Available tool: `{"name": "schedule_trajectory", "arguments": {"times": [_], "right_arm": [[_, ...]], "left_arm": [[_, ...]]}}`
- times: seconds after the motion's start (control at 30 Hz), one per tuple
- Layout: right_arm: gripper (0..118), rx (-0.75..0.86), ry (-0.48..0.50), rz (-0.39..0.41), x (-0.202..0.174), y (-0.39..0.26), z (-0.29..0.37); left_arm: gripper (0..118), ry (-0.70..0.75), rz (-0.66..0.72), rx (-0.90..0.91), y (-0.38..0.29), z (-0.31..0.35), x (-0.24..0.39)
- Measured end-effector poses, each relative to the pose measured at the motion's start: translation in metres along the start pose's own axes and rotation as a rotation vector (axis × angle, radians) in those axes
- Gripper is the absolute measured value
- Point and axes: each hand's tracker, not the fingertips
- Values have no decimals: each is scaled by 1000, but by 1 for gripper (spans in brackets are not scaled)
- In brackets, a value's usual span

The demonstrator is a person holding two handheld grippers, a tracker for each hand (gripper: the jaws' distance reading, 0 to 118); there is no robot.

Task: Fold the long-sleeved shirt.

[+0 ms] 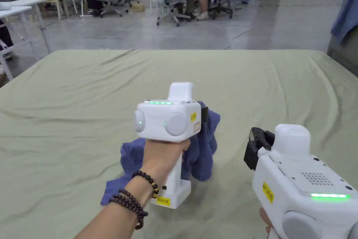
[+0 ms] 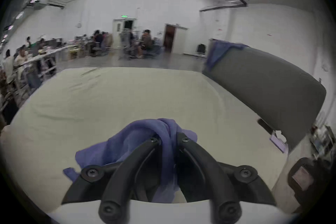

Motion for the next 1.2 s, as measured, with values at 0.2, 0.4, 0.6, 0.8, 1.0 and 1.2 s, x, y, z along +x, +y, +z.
{"name": "schedule_trajectory", "arguments": {"times": [0.2, 0.4, 0.6, 0.8, 1.0, 1.2], "right_arm": [[0, -52, -151, -42, 63, -7, 23], [0, -93, -184, 2, 88, -12, 22], [0, -125, -129, 42, 82, -16, 18], [0, -128, -186, 42, 68, -33, 26], [0, -139, -234, 85, 63, -43, 40], [0, -143, -219, 56, 69, -39, 39]], "left_arm": [[11, -46, 28, -185, -71, -92, 82], [111, -61, 31, -177, -80, -77, 71], [117, 81, 8, 103, -74, 34, 37], [87, 241, -22, 237, -132, 143, 19], [0, 280, 82, 178, -169, 184, -5], [82, 284, 38, 135, -140, 142, -14]]}}
